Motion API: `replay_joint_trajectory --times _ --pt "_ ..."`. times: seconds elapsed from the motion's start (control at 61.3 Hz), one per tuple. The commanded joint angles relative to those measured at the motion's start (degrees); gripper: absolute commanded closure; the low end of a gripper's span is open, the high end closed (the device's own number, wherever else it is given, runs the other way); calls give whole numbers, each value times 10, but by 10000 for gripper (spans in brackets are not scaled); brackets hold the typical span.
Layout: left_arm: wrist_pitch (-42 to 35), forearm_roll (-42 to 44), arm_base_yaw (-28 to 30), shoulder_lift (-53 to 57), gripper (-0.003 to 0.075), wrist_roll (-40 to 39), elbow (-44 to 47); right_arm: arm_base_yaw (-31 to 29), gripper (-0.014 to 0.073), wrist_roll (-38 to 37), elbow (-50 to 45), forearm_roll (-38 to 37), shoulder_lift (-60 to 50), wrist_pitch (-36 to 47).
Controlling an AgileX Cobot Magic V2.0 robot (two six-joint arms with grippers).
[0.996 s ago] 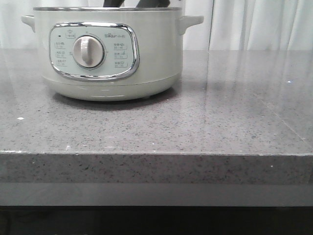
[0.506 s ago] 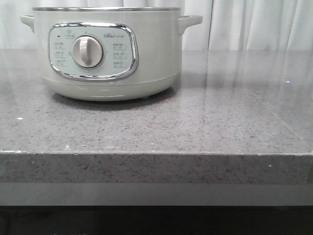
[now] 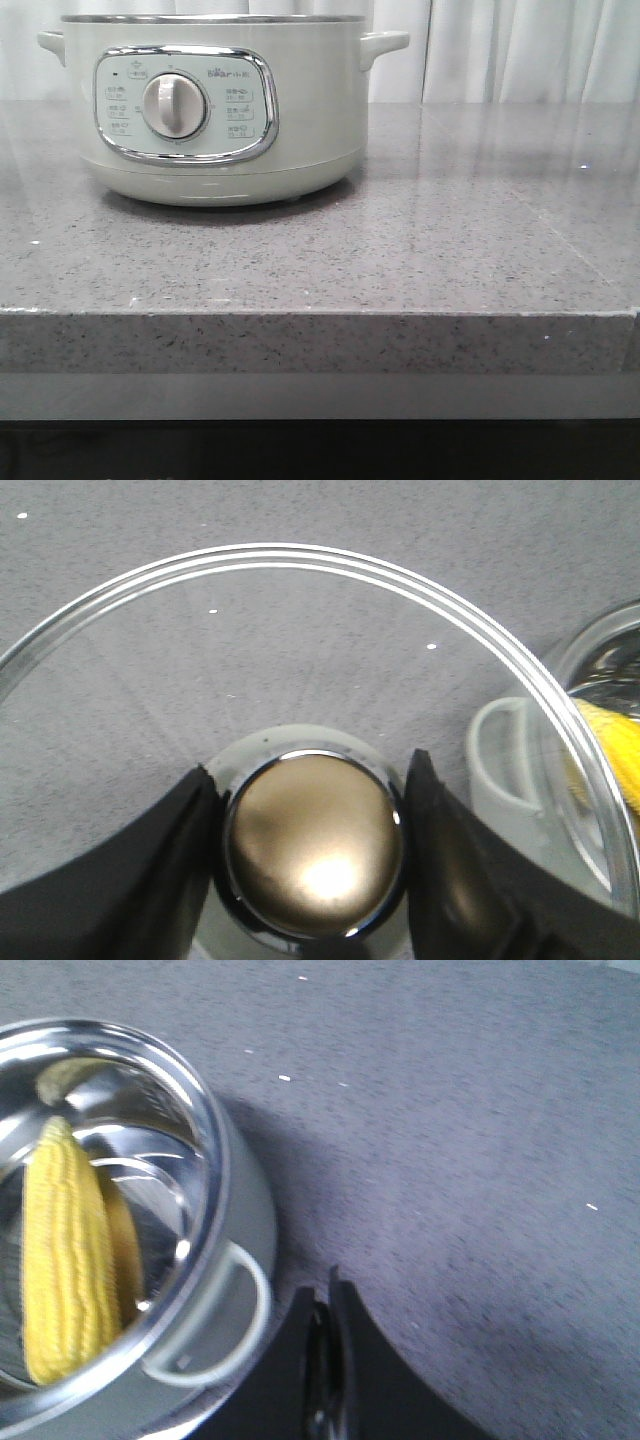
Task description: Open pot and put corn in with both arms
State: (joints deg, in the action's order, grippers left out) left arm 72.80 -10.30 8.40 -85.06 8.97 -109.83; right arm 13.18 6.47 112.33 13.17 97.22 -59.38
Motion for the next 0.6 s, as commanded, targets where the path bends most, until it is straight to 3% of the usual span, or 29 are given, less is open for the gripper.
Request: replay_joint_trajectory --times 0.0,0.359,0.588 --pt "-70 -50 0 28 491 10 -19 -3 714 0 -83 -16 -87 89" --pt "-105 -59 -118 -8 491 29 -29 -4 714 0 -460 -32 -331 329" --pt "-116 -59 -180 -69 491 20 -67 -4 714 0 -567 -32 -424 363"
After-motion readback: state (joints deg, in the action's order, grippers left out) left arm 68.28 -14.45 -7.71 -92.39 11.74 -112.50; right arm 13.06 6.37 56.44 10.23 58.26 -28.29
